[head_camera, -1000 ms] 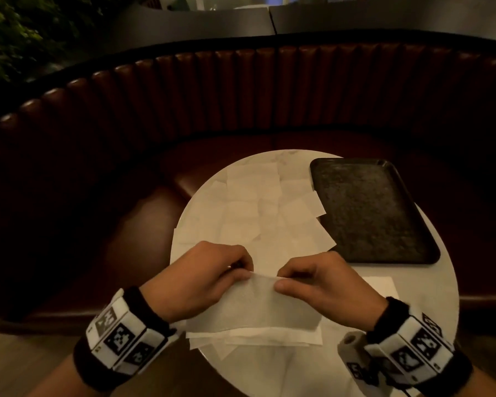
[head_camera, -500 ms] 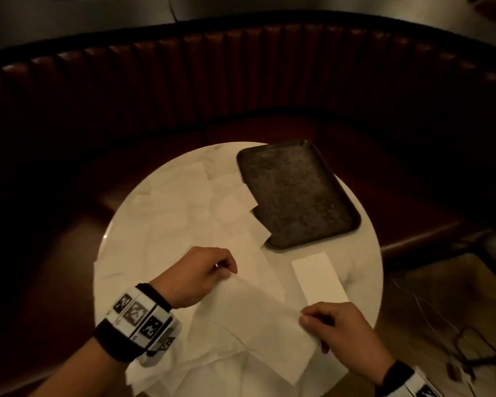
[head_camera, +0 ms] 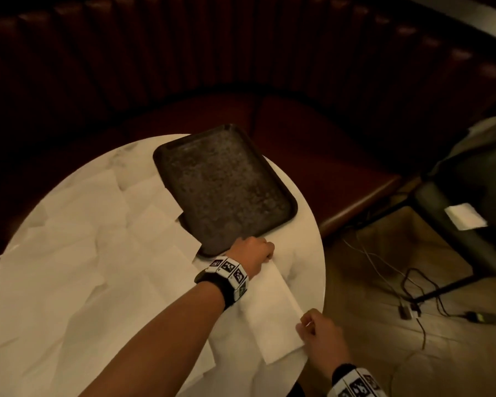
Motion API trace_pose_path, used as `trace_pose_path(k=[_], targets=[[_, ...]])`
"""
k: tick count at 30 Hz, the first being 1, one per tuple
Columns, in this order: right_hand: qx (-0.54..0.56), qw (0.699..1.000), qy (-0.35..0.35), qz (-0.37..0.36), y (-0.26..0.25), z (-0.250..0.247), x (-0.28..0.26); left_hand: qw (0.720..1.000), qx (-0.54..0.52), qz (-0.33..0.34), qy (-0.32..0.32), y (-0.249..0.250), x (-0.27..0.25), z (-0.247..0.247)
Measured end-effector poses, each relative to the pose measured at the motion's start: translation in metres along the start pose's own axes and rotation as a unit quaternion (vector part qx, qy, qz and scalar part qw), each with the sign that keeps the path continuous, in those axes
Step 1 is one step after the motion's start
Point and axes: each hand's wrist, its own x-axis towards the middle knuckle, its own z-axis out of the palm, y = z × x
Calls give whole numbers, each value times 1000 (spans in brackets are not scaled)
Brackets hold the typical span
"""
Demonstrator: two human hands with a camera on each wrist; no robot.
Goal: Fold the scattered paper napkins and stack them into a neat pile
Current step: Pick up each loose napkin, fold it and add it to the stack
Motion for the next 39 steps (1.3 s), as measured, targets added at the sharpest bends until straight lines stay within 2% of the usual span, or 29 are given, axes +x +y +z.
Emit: trace_pose_path(k=[6,11,15,18,21,23,26,27,28,30,32,35,39], targets=[[-92,996,-9,-8,-2,6,15,997,81,-15,6,-2,15,21],[-130,991,-2,-26,-9,8,18,996,78,-13,26,0,15,27],[-135,990,24,-38,-13,8,19,994,46,-26,93,5,1,26],[-148,988,43,-13,-11,11,22,983,-7,-77,169,3,-30,24],[-189,969,142,-75,-5,11,19,956,-35,-153,248,-9,-93,24],[-177,962,169,-118,-15,8,14,923,-40,-253,289,-26,-151,31],[-236,956,137,-104,-30,16,9,834,-72,-439,325,-58,-240,49],[-236,953,140,-130,-31,23,6,802,-86,-494,324,-67,-265,53],[-234,947,142,-166,-30,33,2,775,-96,-535,322,-75,-287,56],[-223,943,140,-205,-31,51,-8,740,-110,-587,311,-86,-318,59],[-212,945,111,-222,-32,66,-12,730,-137,-609,279,-96,-333,61],[-197,957,26,-213,-47,81,-30,752,-166,-592,239,-104,-336,66],[-171,951,-9,-259,-60,96,-49,770,-227,-527,279,-104,-332,59]])
